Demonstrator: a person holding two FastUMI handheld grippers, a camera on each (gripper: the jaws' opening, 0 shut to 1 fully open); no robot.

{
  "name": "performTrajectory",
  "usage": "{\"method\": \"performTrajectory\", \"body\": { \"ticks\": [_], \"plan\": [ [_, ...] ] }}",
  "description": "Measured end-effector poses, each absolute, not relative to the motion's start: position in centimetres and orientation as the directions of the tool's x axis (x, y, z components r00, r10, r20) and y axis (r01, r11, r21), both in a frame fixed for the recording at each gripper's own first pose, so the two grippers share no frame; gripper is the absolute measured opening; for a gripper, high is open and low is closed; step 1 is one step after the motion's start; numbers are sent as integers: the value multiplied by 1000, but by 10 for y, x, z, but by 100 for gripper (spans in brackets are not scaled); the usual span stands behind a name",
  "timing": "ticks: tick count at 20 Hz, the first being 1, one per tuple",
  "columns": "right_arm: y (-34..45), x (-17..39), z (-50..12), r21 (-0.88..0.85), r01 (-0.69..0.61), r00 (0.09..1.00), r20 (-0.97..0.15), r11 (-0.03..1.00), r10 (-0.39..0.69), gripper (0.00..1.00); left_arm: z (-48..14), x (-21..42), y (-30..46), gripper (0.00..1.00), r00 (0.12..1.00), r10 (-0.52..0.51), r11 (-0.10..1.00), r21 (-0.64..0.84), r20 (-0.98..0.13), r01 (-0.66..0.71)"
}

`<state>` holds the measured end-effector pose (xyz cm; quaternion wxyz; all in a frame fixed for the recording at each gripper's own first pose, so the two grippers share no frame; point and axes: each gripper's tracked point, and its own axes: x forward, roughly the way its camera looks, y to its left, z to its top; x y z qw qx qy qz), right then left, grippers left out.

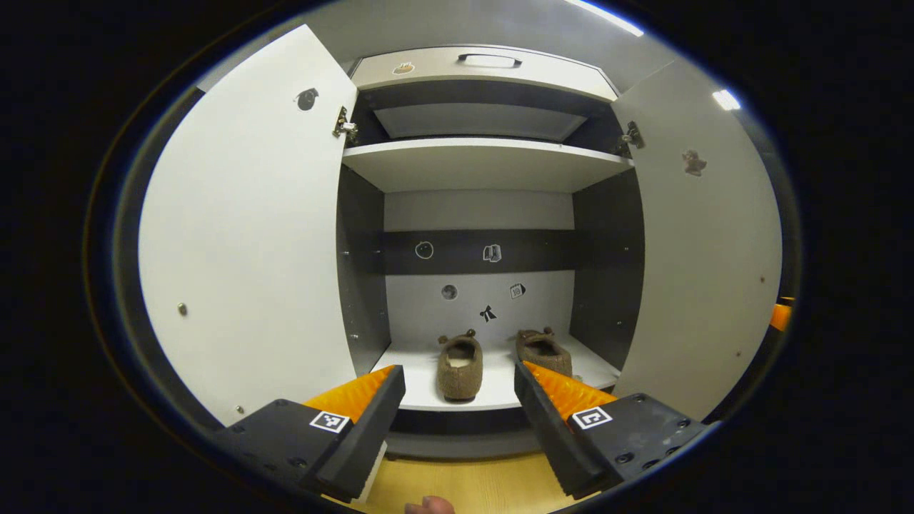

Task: Grab one shoe with the right hand and put it into the shoe cabinet, grab the other shoe with the left hand and put it into the shoe cabinet; then close the right door with the right hand and the left door with the left hand.

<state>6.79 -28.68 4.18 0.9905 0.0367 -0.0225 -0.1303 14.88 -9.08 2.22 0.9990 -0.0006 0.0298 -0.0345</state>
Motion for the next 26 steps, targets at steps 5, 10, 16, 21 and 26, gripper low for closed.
{"method": "performTrajectory", "body": {
  "ticks": [5,10,16,21,26],
  "plan": [
    [-280,82,39,71,244,969,19,967,-246,98,26,103,-75,96,994,-90,996,18,-56,91],
    [-269,81,37,60,268,963,19,961,-270,100,29,71,-52,96,998,-56,998,24,-31,56],
    [-247,75,36,59,297,954,18,953,-299,100,24,39,15,96,999,15,998,61,-45,-12],
    [-207,76,33,64,267,963,19,962,-269,100,26,21,70,96,996,81,996,41,-40,-79],
    [-149,86,29,72,181,983,15,981,-183,98,22,15,111,96,990,134,990,47,-40,-132]
  ]
}}
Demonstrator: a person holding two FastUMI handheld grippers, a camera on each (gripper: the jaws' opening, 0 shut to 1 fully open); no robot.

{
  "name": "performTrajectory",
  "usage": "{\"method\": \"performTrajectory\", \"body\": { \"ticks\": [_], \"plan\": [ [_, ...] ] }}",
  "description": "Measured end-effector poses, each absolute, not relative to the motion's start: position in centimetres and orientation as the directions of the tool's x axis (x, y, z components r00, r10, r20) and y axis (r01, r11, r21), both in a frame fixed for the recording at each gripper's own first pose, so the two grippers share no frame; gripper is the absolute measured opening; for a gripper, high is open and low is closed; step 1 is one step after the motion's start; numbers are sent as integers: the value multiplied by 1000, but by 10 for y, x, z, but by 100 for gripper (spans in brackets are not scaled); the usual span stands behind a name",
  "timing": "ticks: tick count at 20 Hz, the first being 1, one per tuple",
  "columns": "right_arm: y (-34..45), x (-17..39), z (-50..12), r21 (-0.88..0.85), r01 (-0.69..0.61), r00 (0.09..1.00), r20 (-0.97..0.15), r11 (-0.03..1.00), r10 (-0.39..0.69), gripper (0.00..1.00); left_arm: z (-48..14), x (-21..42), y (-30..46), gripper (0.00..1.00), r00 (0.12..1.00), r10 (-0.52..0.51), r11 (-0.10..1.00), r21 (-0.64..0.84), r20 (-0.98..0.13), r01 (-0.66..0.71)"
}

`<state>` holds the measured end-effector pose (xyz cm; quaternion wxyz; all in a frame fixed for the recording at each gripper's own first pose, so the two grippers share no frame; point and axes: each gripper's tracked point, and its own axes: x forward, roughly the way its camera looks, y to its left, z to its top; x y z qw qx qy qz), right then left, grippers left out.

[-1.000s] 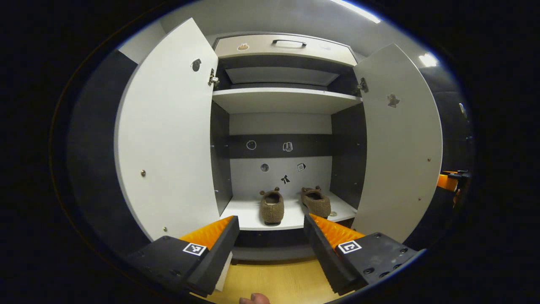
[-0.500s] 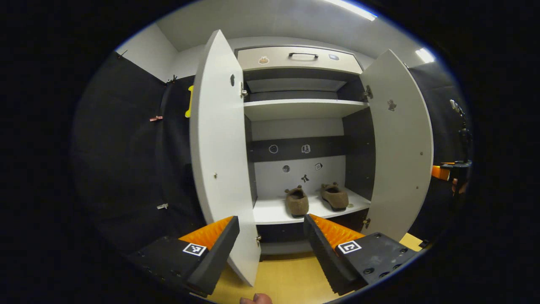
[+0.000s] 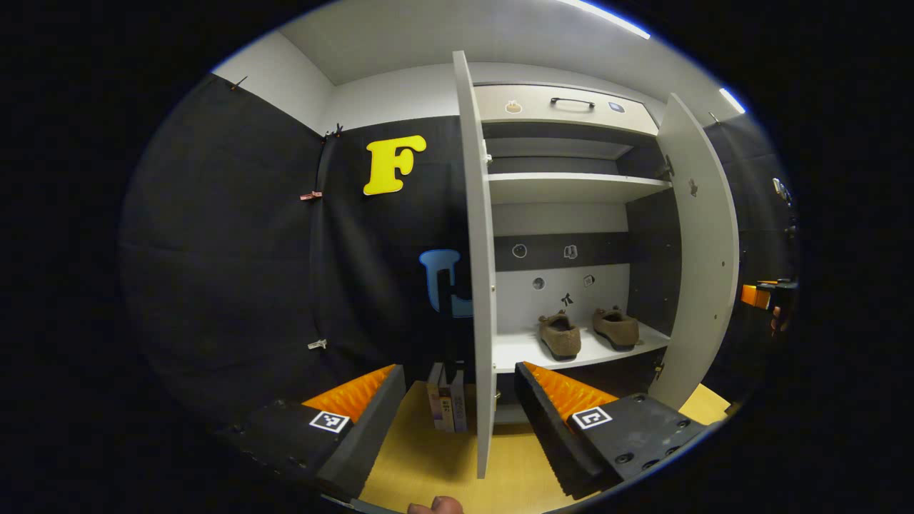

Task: Grab one shoe with the right hand and put it into the shoe cabinet, grab the other shoe with the left hand and put it into the shoe cabinet; then close the right door with the right hand and the left door with the left hand.

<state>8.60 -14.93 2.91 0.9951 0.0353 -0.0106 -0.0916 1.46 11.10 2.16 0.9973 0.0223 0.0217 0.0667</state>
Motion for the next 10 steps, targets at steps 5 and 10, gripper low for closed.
{"method": "performTrajectory", "body": {
  "ticks": [5,10],
  "plan": [
    [-73,108,18,83,39,999,-12,996,-38,98,17,15,129,96,987,156,987,41,-49,-154],
    [-11,113,15,79,-84,996,-23,993,86,98,16,21,152,96,981,188,981,48,-51,-186]
  ]
}}
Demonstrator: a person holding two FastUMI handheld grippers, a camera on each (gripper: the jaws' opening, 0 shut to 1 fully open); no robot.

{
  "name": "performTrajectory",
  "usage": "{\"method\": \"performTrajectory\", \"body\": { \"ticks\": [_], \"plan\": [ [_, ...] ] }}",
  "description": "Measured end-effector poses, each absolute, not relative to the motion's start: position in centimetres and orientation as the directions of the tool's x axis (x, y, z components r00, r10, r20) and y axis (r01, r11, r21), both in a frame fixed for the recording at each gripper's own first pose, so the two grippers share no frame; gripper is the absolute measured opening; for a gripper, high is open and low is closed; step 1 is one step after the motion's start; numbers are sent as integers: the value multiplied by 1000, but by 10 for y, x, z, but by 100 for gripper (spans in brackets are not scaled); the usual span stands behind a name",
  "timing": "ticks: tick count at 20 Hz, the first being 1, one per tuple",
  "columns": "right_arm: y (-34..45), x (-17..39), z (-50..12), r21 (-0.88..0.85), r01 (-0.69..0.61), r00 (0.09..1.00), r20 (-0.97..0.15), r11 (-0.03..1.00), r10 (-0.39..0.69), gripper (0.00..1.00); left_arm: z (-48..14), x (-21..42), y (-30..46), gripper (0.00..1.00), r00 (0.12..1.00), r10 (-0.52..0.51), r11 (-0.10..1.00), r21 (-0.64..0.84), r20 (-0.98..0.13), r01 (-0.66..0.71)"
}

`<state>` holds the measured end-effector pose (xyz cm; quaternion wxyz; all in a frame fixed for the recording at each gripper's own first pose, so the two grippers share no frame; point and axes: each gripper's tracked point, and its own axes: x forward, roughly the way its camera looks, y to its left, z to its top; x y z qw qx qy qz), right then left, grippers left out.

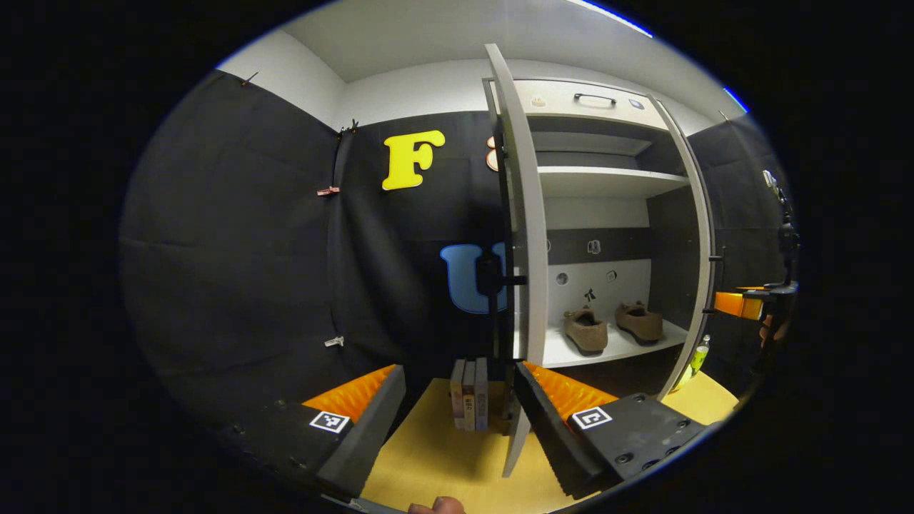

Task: Grab one shoe with the right hand and put it into the shoe cabinet, grab the other shoe with the left hand and put it into the shoe cabinet; then close the right door with the right hand and the left door with the left hand.

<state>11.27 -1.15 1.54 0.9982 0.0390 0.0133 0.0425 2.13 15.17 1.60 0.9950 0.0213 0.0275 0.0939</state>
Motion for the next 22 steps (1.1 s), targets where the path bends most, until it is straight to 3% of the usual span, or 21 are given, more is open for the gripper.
{"method": "performTrajectory", "body": {
  "ticks": [5,14,17,19,22],
  "plan": [
    [7,98,17,46,-120,993,-14,992,121,98,28,48,177,96,978,208,977,39,-11,-207],
    [-17,77,18,56,-71,997,-19,996,72,98,14,102,188,97,986,163,986,-25,-22,-164],
    [-25,75,18,59,-59,998,-19,997,60,98,13,106,186,92,984,179,983,-36,-18,-180],
    [-27,76,16,67,-60,998,-27,996,62,98,17,105,182,98,982,190,982,0,-4,-190],
    [-26,75,18,87,-75,997,-26,993,78,98,15,103,170,91,980,197,980,-20,-17,-198]
  ]
}}
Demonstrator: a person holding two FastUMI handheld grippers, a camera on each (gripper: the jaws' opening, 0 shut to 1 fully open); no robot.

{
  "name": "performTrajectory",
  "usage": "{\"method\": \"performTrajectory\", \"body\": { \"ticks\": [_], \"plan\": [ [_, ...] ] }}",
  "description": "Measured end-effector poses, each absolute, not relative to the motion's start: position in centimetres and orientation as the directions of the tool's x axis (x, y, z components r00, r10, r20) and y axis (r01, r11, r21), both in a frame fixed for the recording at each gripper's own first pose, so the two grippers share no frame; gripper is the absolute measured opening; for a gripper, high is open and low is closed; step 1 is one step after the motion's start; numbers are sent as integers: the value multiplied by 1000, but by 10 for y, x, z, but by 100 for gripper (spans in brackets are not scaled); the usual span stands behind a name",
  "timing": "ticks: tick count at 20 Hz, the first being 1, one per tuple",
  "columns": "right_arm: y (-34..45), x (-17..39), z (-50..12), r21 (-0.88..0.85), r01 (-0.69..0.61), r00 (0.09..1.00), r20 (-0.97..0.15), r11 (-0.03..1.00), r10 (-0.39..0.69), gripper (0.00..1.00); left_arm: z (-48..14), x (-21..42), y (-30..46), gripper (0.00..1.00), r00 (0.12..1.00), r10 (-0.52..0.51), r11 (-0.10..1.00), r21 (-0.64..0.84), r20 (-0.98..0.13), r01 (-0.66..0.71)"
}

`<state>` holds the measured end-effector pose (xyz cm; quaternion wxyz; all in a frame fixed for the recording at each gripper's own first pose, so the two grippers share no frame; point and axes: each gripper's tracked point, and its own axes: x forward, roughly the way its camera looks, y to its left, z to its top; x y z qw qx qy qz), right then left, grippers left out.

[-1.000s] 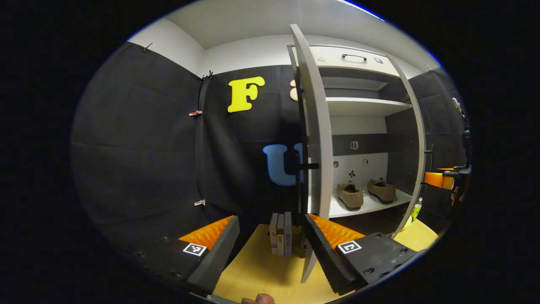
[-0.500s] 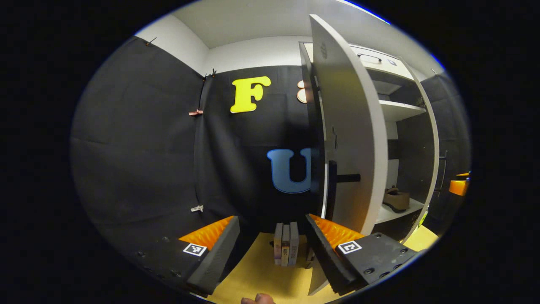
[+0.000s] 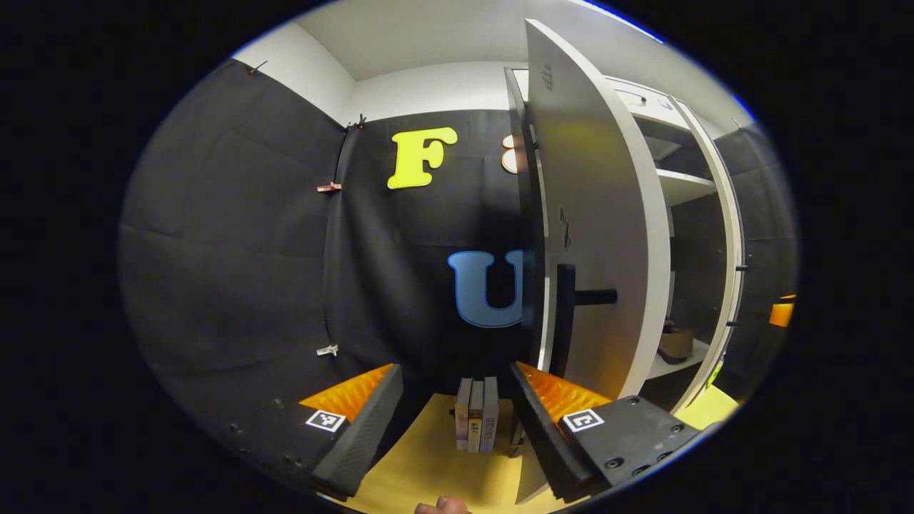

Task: Grab one shoe with the right hand and put it into the shoe cabinet, grab the other shoe with the left hand and put it into the shoe cabinet; then close the right door with the right hand and the left door with the left hand.

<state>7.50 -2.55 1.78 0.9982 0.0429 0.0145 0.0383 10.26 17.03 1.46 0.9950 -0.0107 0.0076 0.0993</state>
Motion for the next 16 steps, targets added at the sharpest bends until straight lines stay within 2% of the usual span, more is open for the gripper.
{"method": "performTrajectory", "body": {
  "ticks": [1,6,7,9,10,12,13,16],
  "plan": [
    [-25,74,18,86,-81,996,-23,993,83,98,15,102,165,94,980,197,980,-27,-19,-197],
    [-28,74,17,79,-101,994,-25,992,103,98,15,101,130,94,984,176,984,-28,-23,-176],
    [-29,74,17,82,-103,994,-26,991,105,98,16,102,118,90,987,158,987,-31,-25,-159],
    [-31,73,18,87,-108,993,-29,990,111,98,18,105,90,97,994,109,994,-24,-17,-109],
    [-33,73,19,86,-110,993,-28,990,113,98,19,107,75,90,996,87,996,-25,-9,-88],
    [-38,74,23,91,-109,993,-26,990,111,98,23,113,48,90,999,53,998,-23,5,-53],
    [-39,74,26,99,-111,993,-21,989,113,98,24,116,36,94,999,34,999,-25,6,-34],
    [-40,71,28,105,-116,993,-12,988,118,98,22,118,2,95,1000,-21,999,-34,-1,21]
  ]
}}
